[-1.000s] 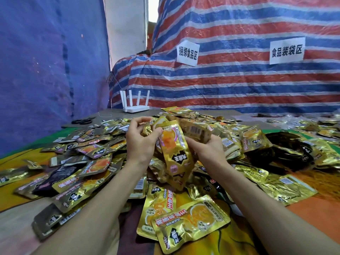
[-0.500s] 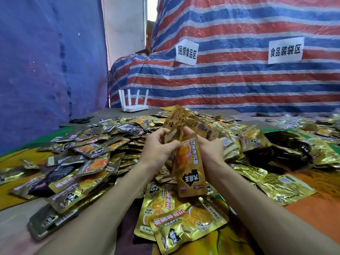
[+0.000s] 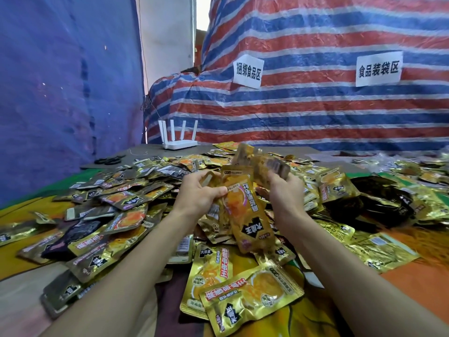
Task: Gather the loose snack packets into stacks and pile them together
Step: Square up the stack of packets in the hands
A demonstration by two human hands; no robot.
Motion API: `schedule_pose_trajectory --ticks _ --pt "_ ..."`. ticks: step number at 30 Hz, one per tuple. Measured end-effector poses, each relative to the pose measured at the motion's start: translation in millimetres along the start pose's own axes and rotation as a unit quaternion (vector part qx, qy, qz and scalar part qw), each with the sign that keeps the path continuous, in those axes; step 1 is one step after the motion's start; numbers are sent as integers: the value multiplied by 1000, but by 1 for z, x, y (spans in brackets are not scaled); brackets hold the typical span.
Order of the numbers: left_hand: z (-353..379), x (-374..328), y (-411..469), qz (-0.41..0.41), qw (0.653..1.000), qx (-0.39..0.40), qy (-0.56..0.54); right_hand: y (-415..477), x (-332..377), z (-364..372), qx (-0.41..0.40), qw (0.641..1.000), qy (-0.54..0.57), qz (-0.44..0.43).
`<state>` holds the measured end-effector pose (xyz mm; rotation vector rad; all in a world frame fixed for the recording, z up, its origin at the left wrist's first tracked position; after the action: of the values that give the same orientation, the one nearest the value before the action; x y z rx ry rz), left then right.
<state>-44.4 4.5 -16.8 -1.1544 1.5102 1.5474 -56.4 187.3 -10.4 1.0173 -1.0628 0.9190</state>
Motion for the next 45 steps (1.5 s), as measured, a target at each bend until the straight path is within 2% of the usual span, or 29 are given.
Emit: schedule_pose_trajectory --ticks 4,7,11,15,18,22,25,28,32,36,40,43,45 --pt "-3 -3 2 32 999 -44 2 1 15 -18 -91 976 -45 -192" --pt "-1 -7 -1 51 997 -57 -2 0 19 -20 -67 966 -32 -246" --pt "-1 -12 -2 86 992 -85 -21 -9 6 1 57 974 -46 -213" --pt "-1 -13 -3 87 986 -132 -54 -23 -14 23 181 969 -65 -156" --pt "-4 -8 -1 75 983 -154 -67 -27 -16 25 240 951 -61 -183" --pt "-2 -7 -2 60 984 -141 -93 -29 -6 23 193 948 -50 -247" --pt "7 -6 -6 -20 981 -142 -132 -33 -4 26 134 955 -15 -264" --pt "17 -4 -9 -65 977 -102 -177 -35 -8 30 113 957 -1 -269" --pt "20 -11 -12 34 995 -30 -93 -32 -10 29 123 954 -42 -270" --pt "23 -14 -14 89 992 22 -83 -34 -14 34 145 947 -102 -269" --pt "24 3 -14 14 981 24 -191 -34 -23 37 185 963 -49 -189" --pt "28 12 -17 -47 982 -21 -183 -34 -25 36 176 968 -14 -177" --pt "32 15 -20 -62 983 -8 -174 -34 -26 36 162 971 -10 -175"
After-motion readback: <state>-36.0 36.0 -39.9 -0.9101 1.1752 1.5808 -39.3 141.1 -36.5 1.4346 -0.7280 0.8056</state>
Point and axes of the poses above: each hand's wrist, its own y-axis towards the middle knuckle, its own z-axis out of the palm, x = y × z, the point moved 3 cm from there along y, towards the middle knuckle, and after that the axes turned 2 degrees about z, right-handed, at the moved point
